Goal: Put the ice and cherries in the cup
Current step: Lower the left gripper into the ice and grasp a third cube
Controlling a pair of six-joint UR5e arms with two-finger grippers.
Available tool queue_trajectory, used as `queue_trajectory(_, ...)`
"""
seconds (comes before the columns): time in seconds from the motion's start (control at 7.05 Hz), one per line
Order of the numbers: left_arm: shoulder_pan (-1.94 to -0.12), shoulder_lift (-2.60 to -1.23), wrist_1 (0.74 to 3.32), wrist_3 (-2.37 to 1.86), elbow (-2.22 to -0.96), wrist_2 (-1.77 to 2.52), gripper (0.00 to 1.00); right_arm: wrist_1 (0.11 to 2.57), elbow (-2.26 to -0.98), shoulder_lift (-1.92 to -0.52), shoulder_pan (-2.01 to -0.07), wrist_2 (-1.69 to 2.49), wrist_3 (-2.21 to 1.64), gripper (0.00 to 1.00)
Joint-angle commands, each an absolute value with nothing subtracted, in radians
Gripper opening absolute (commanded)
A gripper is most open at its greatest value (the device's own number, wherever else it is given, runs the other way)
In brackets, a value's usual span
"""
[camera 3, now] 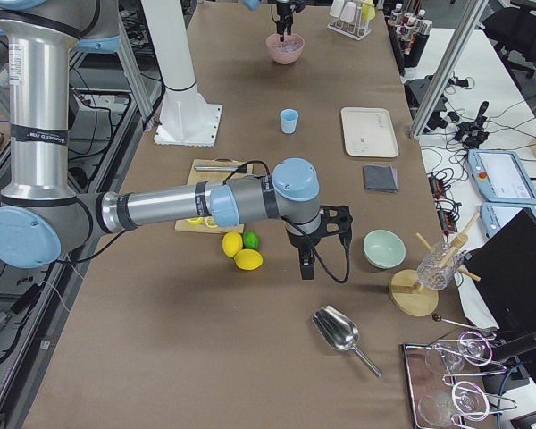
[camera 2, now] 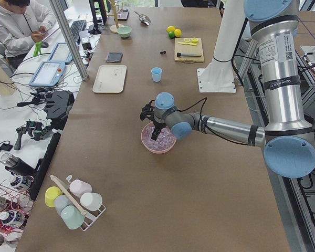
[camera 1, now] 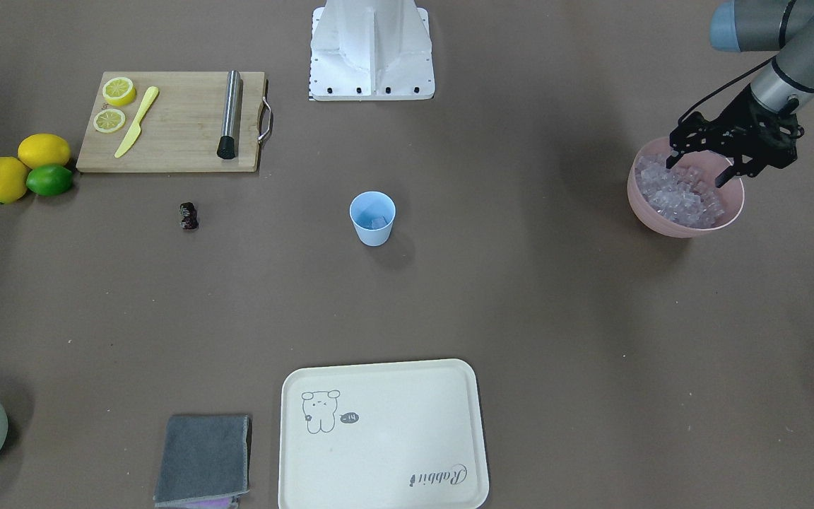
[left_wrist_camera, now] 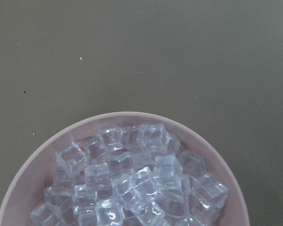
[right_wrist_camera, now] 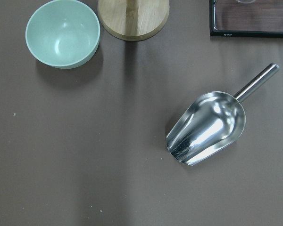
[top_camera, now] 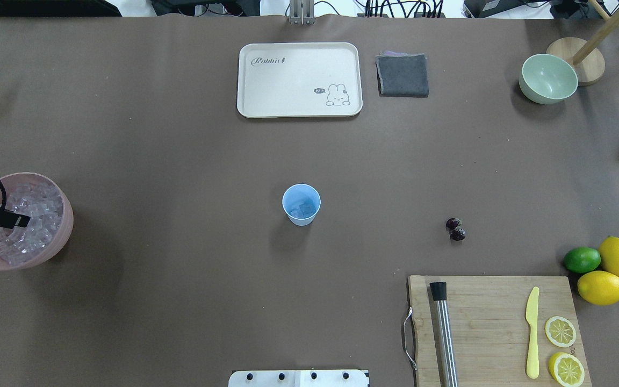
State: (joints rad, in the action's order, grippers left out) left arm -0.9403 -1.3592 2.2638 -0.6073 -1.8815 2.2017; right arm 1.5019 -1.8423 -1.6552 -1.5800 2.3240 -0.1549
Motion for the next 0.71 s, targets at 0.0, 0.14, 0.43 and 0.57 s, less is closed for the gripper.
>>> queue_trajectory(0.0, -0.908, -1.365, 2.356, -0.737, -1.844, 2.203, 0.98, 1.502, -1.842, -1.655, -1.58, 2.324, -0.155, 1.0)
queue_trajectory(0.14, -0.907, -1.39, 2.446, -0.782, -1.794, 2.213, 0.98, 1.502, -1.842, -1.654, -1.58, 2.324, -0.155, 1.0)
queue_trajectory(0.43, -0.907, -1.413, 2.484, -0.775, -1.764, 2.214, 0.87, 1.502, -1.842, -1.654, -1.58, 2.322, -0.155, 1.0)
queue_trajectory(0.57, -0.907, -1.413, 2.485, -0.775, -1.761, 2.215, 0.85, 1.502, -1.842, -1.654, -1.58, 2.322, -0.155, 1.0)
